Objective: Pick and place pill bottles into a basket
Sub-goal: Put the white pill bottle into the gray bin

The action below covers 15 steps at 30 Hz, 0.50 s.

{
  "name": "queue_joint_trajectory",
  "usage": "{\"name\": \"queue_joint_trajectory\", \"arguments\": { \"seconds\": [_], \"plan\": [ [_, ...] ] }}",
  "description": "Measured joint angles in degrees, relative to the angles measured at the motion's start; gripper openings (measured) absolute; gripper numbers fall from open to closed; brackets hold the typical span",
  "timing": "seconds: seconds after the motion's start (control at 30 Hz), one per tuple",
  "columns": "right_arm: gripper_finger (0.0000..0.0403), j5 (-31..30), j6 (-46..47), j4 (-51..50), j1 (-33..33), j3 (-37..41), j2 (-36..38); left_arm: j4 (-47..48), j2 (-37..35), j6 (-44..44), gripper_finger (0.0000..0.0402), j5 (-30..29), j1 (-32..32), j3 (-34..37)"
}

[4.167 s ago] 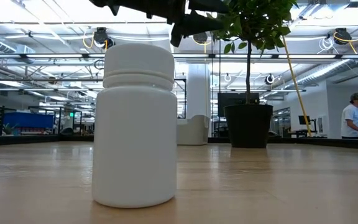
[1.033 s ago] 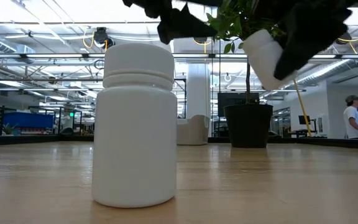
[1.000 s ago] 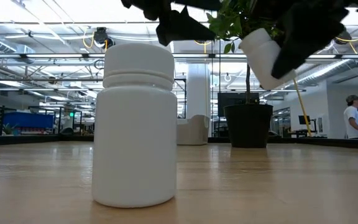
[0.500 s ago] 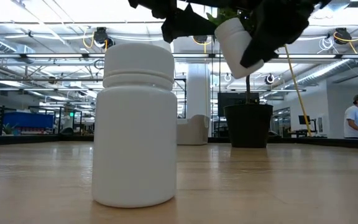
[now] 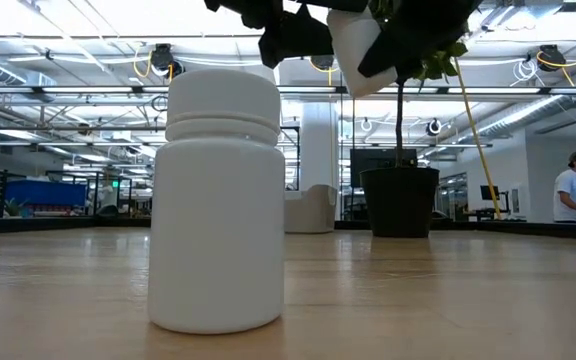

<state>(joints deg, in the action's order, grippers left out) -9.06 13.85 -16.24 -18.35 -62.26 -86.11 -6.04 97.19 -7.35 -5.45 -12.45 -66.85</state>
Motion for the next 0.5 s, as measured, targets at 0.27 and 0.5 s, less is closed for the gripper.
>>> {"name": "queue_joint_trajectory", "arguments": {
  "seconds": [0.27,0.5],
  "plan": [
    [0.0156,-0.5,0.0,6.4,-0.3,1.4,0.0,-2.9,-0.1,1.5,0.0281,-0.5,-0.2,0.0],
    [0.0155,-6.7,-3.5,16.0,-3.1,5.2,0.3,-6.5,-0.6,4.5,0.0298,-3.4,-2.0,0.0]
  ]
}}
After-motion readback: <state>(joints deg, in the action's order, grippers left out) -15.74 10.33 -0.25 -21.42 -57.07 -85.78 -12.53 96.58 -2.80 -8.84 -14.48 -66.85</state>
